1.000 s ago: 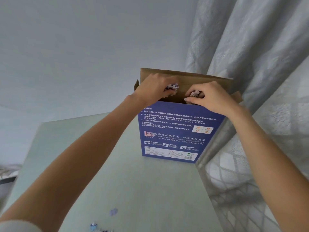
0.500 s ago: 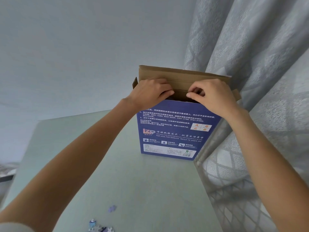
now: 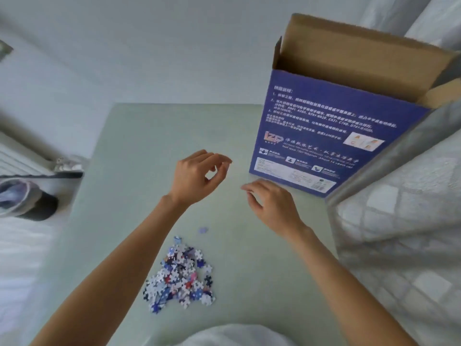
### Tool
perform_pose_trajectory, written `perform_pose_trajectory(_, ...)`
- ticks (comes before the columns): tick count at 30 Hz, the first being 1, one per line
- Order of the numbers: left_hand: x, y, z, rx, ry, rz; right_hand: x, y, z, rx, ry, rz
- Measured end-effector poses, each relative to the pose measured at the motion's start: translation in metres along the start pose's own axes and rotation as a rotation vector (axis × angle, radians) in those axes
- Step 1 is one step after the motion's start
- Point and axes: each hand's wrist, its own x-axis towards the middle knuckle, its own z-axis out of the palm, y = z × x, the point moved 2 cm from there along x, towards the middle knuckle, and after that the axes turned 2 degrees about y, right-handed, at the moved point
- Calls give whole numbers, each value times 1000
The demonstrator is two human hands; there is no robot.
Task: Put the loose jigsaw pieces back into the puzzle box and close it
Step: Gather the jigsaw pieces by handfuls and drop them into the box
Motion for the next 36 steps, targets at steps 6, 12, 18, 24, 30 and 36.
perform_pose_trajectory(6,-147,-70,-16,223,-566,-607,-43,-22,120,77,-500,217)
perform_pose_trajectory(12,-267,-82,-45,248,-764,-1002,-63,-49,195,-58,-795,289)
perform_pose_trajectory(18,-311,-68,-48,125,-908,-956,-107,-103,205,54,-857,32)
perform_pose_trajectory(24,-330,-56,-35,110,-807,-862,-96,-113,205,-96,-860,102)
perform_pose_trajectory(30,-338,-62,-34,-7,-608,-909,-70,-129,232,-333,-1058,94)
perform_pose_trajectory(36,-326,-75,-30,-82,-546,-939,-98,-142,231,-261,-877,32)
